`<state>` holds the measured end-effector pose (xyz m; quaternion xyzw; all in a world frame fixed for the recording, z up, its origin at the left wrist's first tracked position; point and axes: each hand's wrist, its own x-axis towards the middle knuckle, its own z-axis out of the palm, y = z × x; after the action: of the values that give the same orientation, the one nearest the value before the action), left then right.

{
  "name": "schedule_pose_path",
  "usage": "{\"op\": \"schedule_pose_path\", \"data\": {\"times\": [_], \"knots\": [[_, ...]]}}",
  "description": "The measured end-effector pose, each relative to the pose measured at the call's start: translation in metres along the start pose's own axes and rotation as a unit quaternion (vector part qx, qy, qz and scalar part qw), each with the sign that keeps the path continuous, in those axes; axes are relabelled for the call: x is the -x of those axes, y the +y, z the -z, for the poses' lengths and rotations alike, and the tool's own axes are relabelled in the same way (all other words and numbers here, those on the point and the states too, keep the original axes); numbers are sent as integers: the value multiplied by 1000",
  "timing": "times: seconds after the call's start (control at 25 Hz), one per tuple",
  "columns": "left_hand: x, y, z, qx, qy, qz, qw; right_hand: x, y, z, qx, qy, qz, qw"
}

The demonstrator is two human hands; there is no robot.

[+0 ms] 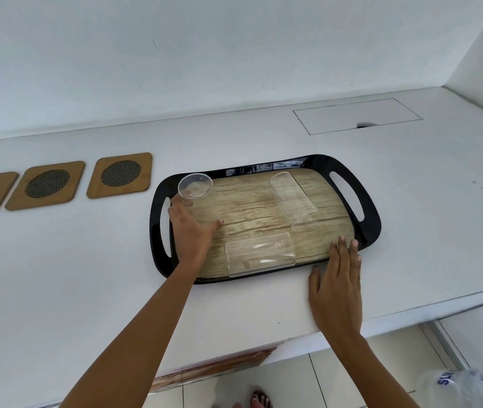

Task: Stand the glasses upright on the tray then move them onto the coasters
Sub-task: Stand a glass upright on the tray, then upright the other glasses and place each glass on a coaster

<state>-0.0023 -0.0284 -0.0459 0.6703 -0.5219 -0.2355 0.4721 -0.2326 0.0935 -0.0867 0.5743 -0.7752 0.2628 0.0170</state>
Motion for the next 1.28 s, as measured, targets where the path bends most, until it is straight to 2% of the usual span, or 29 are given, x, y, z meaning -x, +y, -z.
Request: {"op": "schedule_pose_path", "data": {"times": [0.16,0.24,0.32,0.4,0.44,0.52,0.6,0.8,0.92,1.04,1.16,1.28], "knots": [[10,10,6,12,-16,35,999,0,0,0,-2,1,-1,1000],[31,19,9,32,19,44,998,0,0,-1,-3,9,0,1000],[63,29,11,42,100,-23,994,0,-1,-1,-3,10,-2,1000],[91,38,10,39,118,-125,984,1,0,-1,-4,6,-4,1000],[98,41,9,19,84,-171,982,1,0,-1,-4,4,-6,1000],[96,48,5,-57,-50,-220,972,1,-1,-1,-7,4,-7,1000],[87,53,0,-161,-167,-248,941,1,-1,0,-13,11,-6,1000],[69,50,-10,-294,-252,-275,880,1,-2,0,-17,14,-9,1000],[63,50,-13,-332,-268,-265,865,2,-1,1,-15,13,-8,1000],[62,52,-11,-312,-239,-282,875,1,-1,0,-17,16,-10,1000],[59,56,-4,-215,-208,-276,913,1,-1,0,-15,21,-7,1000],[54,63,-2,-135,-192,-262,936,2,-1,0,-12,24,-1,1000]]}}
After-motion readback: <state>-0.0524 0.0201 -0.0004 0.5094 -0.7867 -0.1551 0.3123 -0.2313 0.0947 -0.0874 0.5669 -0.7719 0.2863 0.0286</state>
